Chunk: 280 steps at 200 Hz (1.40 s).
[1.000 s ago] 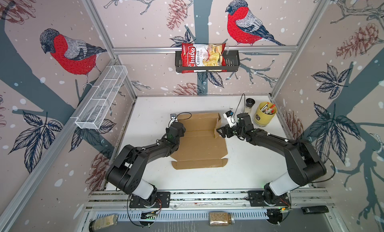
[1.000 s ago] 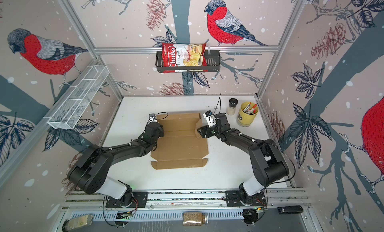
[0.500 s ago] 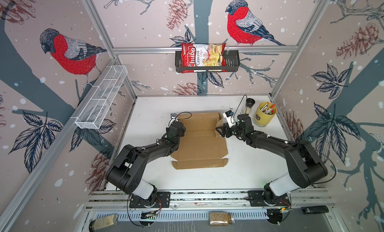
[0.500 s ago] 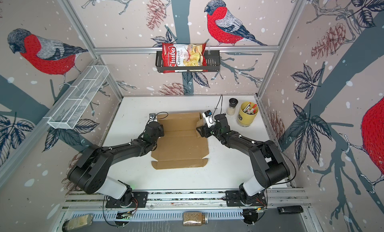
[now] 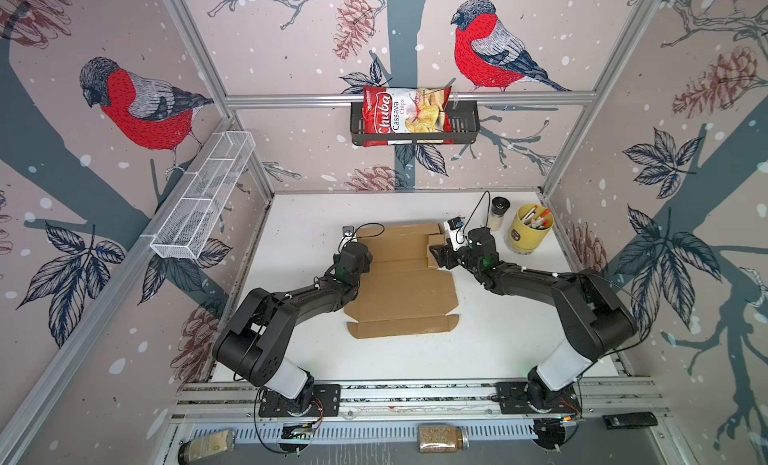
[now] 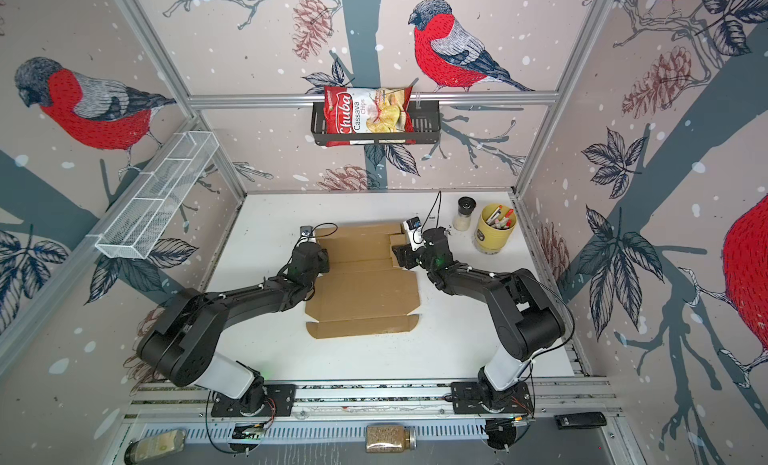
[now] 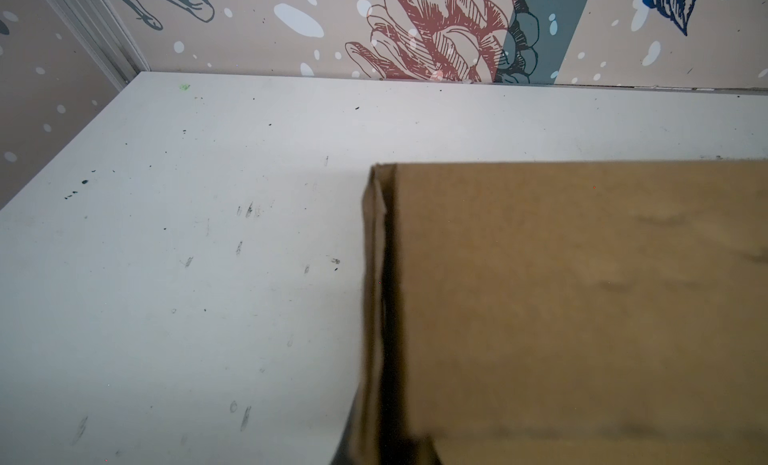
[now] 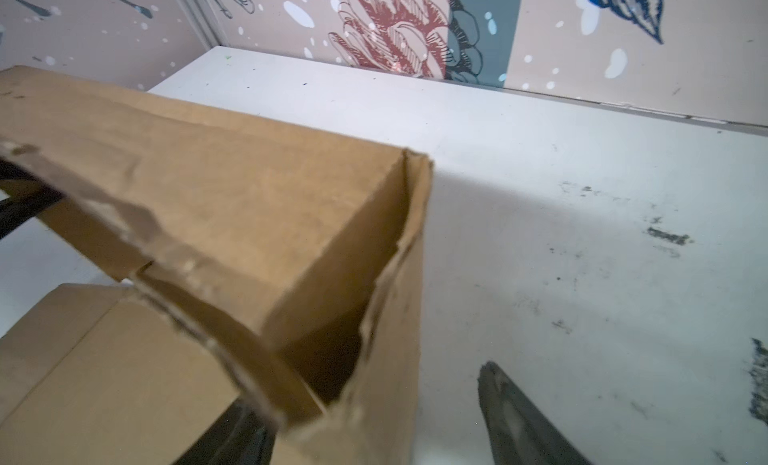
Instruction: Fold the paper box
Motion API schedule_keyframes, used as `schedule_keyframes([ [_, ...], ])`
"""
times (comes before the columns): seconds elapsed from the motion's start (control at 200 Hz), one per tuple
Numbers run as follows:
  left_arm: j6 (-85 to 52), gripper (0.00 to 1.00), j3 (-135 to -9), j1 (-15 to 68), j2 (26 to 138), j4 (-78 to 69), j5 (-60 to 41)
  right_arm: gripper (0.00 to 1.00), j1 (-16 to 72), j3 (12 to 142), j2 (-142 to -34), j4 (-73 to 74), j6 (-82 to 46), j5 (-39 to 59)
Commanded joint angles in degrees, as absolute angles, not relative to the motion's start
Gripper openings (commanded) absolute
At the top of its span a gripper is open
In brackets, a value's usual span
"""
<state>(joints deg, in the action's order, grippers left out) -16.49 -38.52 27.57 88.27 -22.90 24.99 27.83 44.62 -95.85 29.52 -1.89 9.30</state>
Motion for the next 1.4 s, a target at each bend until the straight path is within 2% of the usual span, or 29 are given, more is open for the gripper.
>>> schedule_keyframes([
  [0.0,-15.6,0.00,-38.9,27.6,88.7,-17.4,22.3,0.73,28.0,44.4,-96.8,35.3,-2.1,2.7],
  [0.27,-15.5,0.00,-39.6,27.5,88.9,-17.2,22.0,0.66,30.3,43.9,-98.0,40.7,0.8,-5.9],
  [0.53,-15.5,0.00,-39.9,27.5,89.2,-17.0,21.5,0.61,30.9,45.1,-100.6,44.2,3.5,-5.9],
  [0.65,-15.5,0.00,-40.2,27.6,89.1,-16.8,21.5,0.56,31.6,47.4,-102.0,41.8,4.4,-9.0],
  [0.75,-15.6,0.00,-40.1,27.6,88.8,-16.6,21.6,0.51,33.2,47.6,-102.8,42.1,5.3,-15.6],
  [0.851,-16.0,0.00,-40.3,27.6,88.5,-16.3,21.6,0.43,35.1,49.2,-104.8,40.4,5.3,-26.6],
  [1.021,-16.4,0.00,-40.4,27.6,87.4,-15.1,21.6,0.25,37.8,54.0,-109.1,35.7,5.3,-45.4],
  [1.111,-16.7,0.00,-40.3,27.6,86.7,-14.9,21.3,0.22,38.7,54.2,-109.6,36.3,5.6,-48.8],
  [1.236,-16.9,0.00,-40.4,27.5,86.7,-14.9,21.2,0.25,39.8,53.9,-108.8,37.1,6.5,-45.4],
  [1.311,-16.8,0.00,-40.7,27.6,87.3,-14.9,21.1,0.38,39.7,52.9,-107.6,37.2,5.7,-40.2],
  [1.396,-16.9,0.00,-41.3,27.6,87.6,-14.6,21.1,0.54,38.6,50.7,-104.9,36.7,3.8,-29.6],
])
